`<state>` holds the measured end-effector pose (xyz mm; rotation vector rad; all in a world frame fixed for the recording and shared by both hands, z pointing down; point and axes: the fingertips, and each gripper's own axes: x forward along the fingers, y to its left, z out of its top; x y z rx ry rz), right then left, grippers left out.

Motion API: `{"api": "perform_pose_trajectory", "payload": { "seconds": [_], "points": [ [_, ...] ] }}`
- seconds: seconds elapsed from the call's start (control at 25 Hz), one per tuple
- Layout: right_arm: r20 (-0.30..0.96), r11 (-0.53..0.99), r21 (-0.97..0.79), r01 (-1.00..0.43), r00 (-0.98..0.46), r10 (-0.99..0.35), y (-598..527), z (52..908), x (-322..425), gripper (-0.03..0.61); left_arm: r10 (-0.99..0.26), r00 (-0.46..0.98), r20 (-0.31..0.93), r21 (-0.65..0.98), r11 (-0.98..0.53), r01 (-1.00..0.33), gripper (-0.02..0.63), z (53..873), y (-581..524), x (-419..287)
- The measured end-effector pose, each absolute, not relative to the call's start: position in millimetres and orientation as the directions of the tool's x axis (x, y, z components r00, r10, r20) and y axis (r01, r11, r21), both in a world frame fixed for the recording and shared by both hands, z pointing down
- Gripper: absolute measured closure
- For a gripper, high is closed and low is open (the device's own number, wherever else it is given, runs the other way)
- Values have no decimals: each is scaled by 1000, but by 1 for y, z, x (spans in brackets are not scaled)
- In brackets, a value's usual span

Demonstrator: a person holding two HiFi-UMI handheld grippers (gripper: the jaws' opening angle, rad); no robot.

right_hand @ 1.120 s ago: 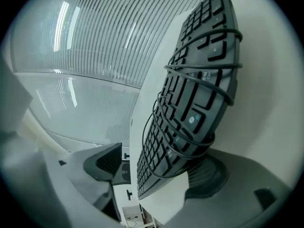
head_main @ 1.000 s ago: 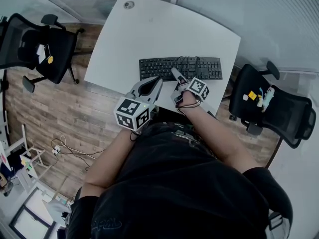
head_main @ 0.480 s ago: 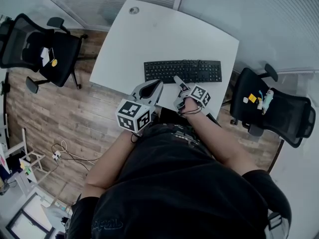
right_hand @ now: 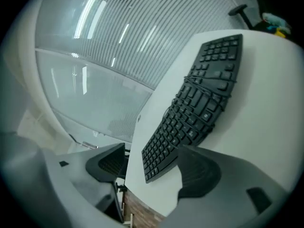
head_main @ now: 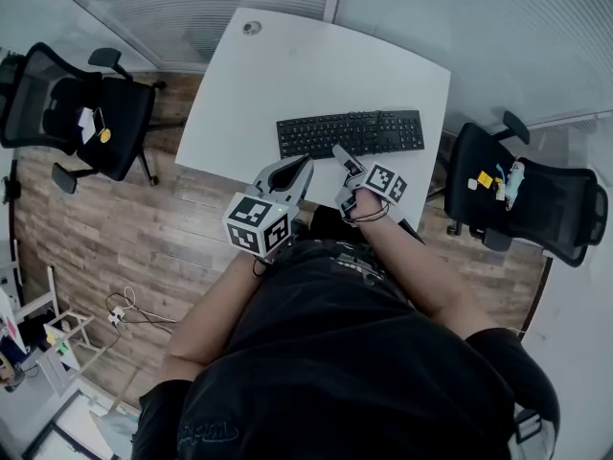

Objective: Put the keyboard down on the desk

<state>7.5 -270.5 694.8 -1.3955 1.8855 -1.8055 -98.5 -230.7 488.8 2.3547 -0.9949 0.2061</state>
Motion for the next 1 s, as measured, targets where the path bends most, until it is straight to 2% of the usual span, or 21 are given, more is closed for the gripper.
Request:
{"api": "perform_pose_trajectory", "payload": {
  "seconds": [0.04, 0.08, 0.24, 0.32, 0.52, 0.72, 0.84, 1.0],
  "points": [
    [446, -139, -848, -511, -550, -706, -272, 686, 6, 251, -608, 715, 344, 442, -567, -695, 584, 488, -231, -98],
    [437, -101, -840, -533, -554, -709, -274, 677, 5, 342, -606, 719, 340, 440, -573, -691, 585, 486, -230, -99],
    [395, 94, -763, -639, -577, -715, -279, 629, -7, 454, -602, 734, 314, 430, -599, -675, 584, 475, -230, -99],
    [374, 226, -682, -695, -598, -709, -277, 599, -18, 490, -602, 741, 299, 424, -612, -668, 584, 470, -229, -99],
    [304, 436, -515, -738, -633, -712, -268, 529, -40, 539, -614, 742, 269, 395, -633, -666, 586, 455, -229, -101],
    [226, 588, -336, -736, -668, -709, -250, 474, -66, 555, -624, 743, 243, 362, -652, -666, 586, 444, -224, -106],
    [196, 646, -259, -718, -694, -693, -234, 457, -80, 555, -633, 741, 226, 345, -659, -668, 597, 441, -219, -110],
    [195, 672, -240, -700, -713, -673, -226, 457, -96, 555, -644, 734, 216, 334, -658, -675, 597, 440, -217, -119]
  ]
}}
